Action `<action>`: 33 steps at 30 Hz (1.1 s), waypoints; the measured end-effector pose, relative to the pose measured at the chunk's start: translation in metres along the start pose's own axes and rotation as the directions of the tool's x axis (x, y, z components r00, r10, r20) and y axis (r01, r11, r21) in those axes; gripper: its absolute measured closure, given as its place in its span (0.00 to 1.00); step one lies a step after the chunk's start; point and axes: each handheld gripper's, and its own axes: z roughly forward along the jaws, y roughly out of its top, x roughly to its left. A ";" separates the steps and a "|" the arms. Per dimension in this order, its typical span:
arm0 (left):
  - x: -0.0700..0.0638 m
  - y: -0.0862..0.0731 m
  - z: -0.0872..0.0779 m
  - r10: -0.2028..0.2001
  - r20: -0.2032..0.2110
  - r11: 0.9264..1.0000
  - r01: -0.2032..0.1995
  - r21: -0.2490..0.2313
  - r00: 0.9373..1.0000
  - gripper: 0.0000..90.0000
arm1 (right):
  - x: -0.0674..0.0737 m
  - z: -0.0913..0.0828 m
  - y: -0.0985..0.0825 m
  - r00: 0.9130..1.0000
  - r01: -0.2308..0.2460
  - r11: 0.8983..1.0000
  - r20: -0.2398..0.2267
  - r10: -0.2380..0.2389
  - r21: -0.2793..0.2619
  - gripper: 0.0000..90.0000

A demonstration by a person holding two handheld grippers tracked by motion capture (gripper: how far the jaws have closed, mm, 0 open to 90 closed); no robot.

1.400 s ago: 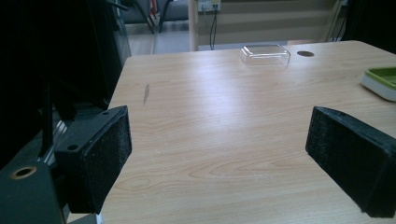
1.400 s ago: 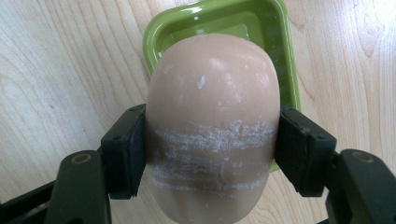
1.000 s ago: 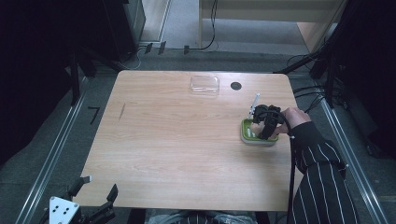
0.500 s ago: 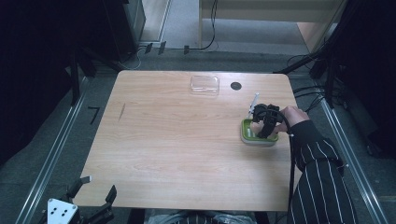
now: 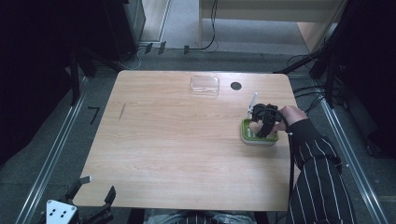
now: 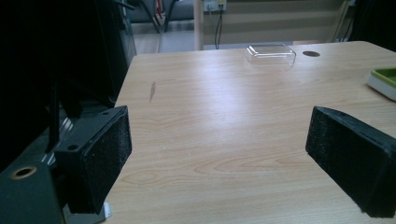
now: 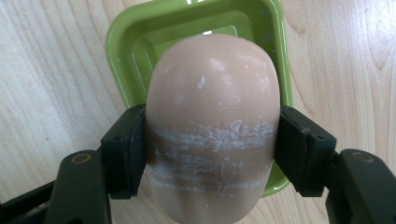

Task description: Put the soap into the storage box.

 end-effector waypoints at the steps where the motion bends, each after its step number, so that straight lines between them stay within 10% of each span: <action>1: 0.000 0.000 0.000 0.000 -0.002 1.000 0.000 0.001 1.000 0.08 | -0.001 0.001 0.000 1.000 0.006 1.000 -0.001 -0.006 -0.003 0.37; 33: 0.001 -0.001 -0.004 -0.001 -0.015 1.000 0.001 0.004 1.000 0.08 | -0.009 0.020 0.004 1.000 -0.020 1.000 -0.011 0.020 0.012 0.37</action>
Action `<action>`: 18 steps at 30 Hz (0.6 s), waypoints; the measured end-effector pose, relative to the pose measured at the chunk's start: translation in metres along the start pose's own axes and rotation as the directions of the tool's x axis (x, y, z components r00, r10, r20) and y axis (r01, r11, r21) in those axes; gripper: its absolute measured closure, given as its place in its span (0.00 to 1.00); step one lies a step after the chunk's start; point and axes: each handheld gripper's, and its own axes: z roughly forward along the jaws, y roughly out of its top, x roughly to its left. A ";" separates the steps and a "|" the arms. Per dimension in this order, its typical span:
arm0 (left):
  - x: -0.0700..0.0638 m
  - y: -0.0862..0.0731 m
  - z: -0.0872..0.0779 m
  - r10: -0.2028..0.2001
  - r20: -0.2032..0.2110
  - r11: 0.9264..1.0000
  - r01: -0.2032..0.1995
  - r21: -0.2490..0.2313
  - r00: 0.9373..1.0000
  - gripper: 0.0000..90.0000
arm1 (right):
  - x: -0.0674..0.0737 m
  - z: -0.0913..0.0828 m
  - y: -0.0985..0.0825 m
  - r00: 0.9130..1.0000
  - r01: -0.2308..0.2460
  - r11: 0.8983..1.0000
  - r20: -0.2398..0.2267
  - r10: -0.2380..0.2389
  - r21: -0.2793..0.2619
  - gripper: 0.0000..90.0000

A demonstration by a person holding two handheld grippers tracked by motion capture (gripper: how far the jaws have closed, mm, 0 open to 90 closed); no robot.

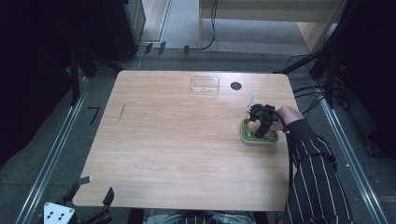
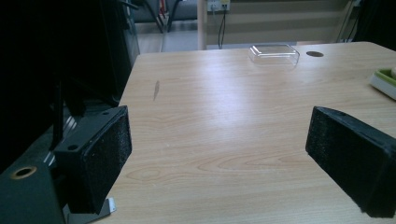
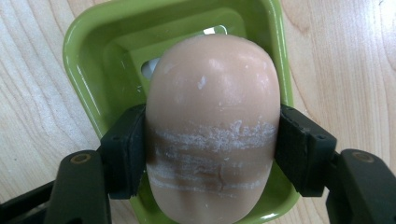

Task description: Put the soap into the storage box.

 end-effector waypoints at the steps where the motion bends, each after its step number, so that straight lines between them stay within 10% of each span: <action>1: 0.000 0.000 0.000 0.000 0.001 1.000 0.000 -0.001 1.000 0.08 | 0.000 0.001 0.000 1.000 -0.005 1.000 -0.003 0.005 0.004 0.37; 18: -0.001 0.001 0.004 -0.001 0.016 1.000 0.001 -0.006 1.000 0.08 | 0.000 0.004 -0.002 0.998 -0.058 0.998 -0.018 0.058 0.008 0.37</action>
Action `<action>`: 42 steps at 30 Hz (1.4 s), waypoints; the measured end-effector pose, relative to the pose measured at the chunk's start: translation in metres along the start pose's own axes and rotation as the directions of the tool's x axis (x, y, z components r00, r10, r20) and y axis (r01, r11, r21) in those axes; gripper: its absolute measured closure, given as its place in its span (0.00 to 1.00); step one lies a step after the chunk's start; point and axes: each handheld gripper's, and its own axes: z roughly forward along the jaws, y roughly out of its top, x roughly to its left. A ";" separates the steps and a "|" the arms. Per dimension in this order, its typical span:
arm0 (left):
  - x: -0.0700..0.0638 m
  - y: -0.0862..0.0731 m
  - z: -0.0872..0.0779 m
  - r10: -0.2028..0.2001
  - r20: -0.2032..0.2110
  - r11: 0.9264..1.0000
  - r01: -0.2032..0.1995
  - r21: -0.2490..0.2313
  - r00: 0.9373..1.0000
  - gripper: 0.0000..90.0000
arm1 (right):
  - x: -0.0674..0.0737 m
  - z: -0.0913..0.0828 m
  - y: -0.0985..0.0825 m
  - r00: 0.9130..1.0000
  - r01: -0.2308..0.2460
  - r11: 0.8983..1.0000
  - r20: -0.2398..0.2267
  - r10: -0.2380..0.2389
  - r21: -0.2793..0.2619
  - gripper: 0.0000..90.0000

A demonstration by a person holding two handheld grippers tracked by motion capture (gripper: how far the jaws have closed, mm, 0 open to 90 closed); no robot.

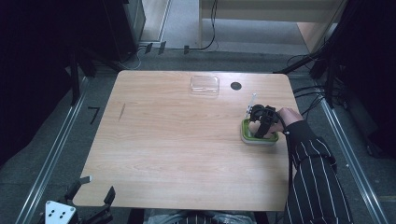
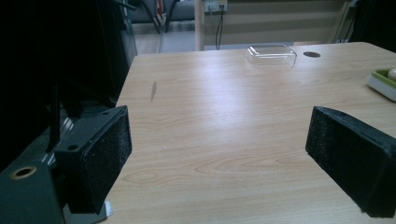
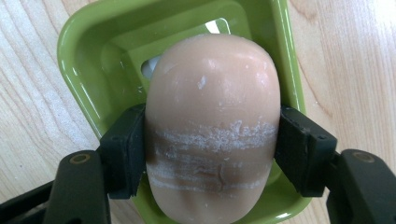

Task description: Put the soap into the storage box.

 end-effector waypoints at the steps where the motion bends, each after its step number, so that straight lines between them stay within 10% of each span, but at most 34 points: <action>1: 0.000 0.000 0.001 0.004 0.004 1.000 -0.004 0.000 1.000 0.08 | 0.000 0.000 -0.001 1.000 -0.005 1.000 0.001 0.005 -0.002 0.36; 32: -0.003 0.003 0.008 0.016 0.028 1.000 -0.016 0.003 0.999 0.08 | -0.003 0.002 -0.011 0.996 -0.081 0.996 -0.034 0.080 -0.034 0.36; 42: -0.005 0.005 0.011 0.022 0.033 1.000 -0.022 0.002 0.999 0.08 | -0.002 -0.007 -0.013 0.993 -0.113 0.992 -0.017 0.113 -0.047 0.22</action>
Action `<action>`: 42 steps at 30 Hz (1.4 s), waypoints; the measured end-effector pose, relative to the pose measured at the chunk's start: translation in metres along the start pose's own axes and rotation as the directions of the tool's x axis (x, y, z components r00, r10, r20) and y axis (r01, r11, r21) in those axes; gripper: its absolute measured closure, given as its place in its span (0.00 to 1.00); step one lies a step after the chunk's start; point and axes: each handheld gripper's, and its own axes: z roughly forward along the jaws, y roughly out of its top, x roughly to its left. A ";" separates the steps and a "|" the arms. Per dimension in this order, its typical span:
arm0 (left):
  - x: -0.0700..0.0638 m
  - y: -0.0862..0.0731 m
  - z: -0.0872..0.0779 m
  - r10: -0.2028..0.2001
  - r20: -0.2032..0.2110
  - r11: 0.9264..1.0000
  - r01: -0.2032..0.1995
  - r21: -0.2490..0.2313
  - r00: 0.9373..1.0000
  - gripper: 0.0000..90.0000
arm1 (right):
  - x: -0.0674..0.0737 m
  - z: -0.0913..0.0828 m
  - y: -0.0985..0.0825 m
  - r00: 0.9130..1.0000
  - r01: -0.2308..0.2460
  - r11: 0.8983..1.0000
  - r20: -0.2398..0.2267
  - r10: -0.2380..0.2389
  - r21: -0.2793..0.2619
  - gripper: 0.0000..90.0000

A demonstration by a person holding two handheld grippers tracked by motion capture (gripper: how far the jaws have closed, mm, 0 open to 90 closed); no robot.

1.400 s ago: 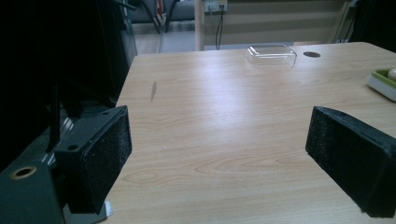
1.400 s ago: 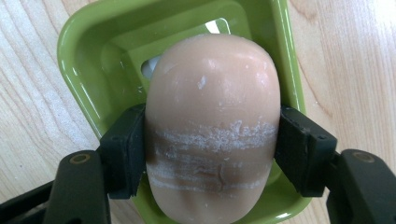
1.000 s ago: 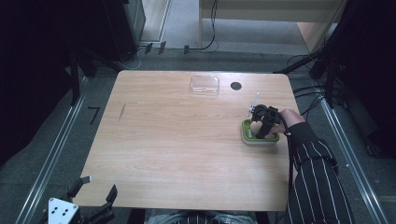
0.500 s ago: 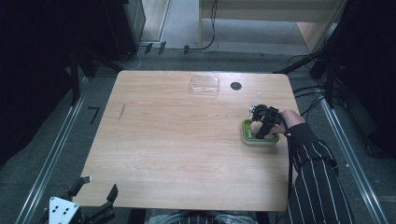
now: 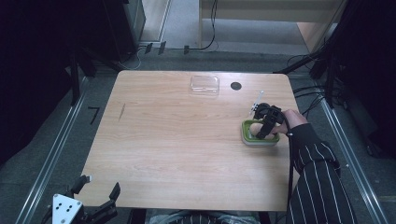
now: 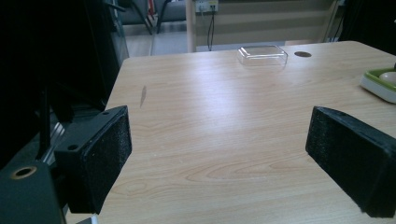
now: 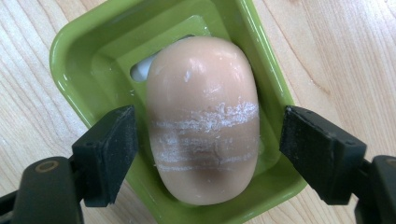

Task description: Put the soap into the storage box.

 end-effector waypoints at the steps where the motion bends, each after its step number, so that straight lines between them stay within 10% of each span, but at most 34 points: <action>1: -0.001 0.000 0.001 0.000 0.001 1.000 0.000 0.000 1.000 0.08 | 0.000 0.000 0.000 1.000 0.002 1.000 -0.002 -0.002 -0.001 0.22; 42: -0.001 0.003 0.012 0.003 0.052 1.000 -0.002 -0.013 0.999 0.08 | 0.069 -0.033 -0.010 0.986 -0.159 0.987 0.058 0.159 -0.012 0.03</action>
